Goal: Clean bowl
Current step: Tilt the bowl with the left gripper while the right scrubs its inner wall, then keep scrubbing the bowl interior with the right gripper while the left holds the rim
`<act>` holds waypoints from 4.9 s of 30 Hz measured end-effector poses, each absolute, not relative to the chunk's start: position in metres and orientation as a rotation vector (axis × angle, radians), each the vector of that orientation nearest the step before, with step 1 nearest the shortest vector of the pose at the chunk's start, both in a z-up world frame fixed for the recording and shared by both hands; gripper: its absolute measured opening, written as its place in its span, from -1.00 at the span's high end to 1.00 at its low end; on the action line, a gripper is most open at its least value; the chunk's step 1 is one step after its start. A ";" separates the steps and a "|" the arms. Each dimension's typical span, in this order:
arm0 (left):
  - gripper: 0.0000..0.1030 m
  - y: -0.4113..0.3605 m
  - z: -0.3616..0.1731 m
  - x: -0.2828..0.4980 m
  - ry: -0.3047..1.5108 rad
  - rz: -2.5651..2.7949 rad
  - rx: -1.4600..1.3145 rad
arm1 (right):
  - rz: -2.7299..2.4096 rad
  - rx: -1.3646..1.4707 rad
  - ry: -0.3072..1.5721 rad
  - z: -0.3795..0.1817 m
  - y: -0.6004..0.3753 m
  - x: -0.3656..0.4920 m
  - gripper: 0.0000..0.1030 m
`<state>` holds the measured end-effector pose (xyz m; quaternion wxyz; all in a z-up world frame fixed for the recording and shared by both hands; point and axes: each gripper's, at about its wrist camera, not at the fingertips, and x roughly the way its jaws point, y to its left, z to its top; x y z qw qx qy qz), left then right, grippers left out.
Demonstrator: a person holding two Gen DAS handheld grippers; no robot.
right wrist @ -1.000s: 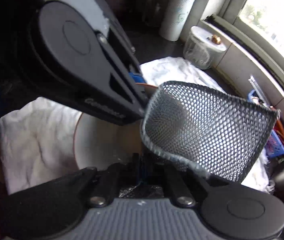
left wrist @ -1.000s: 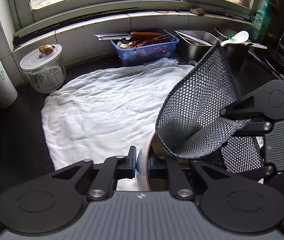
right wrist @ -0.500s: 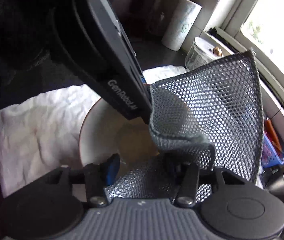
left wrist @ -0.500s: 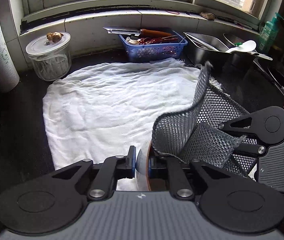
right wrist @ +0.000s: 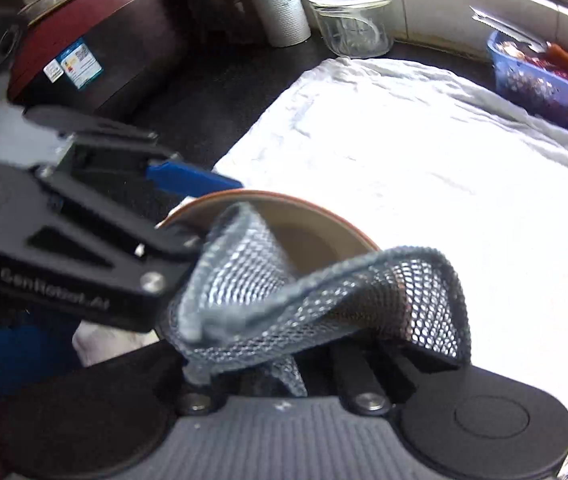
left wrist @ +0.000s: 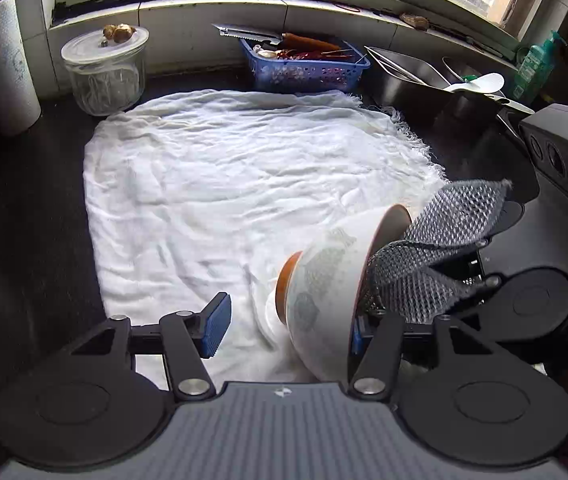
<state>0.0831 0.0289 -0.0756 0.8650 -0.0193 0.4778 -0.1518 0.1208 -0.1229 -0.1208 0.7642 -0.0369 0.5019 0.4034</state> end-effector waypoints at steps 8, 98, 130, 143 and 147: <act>0.71 0.027 -0.072 0.088 0.923 -0.254 -0.110 | 0.927 0.023 1.135 -0.121 -0.126 0.119 0.94; 0.71 0.032 -0.072 0.103 0.935 -0.321 -0.008 | 0.765 -0.120 1.023 -0.106 -0.133 0.140 0.97; 0.78 0.058 -0.078 0.073 0.948 -0.026 -0.266 | 0.826 -0.054 1.035 -0.115 -0.112 0.112 0.94; 0.25 0.028 -0.064 0.081 0.951 -0.067 0.175 | 0.827 -0.065 1.018 -0.113 -0.105 0.112 0.94; 0.84 0.042 -0.067 0.079 0.963 -0.101 -0.024 | 0.821 -0.099 0.998 -0.110 -0.108 0.113 0.94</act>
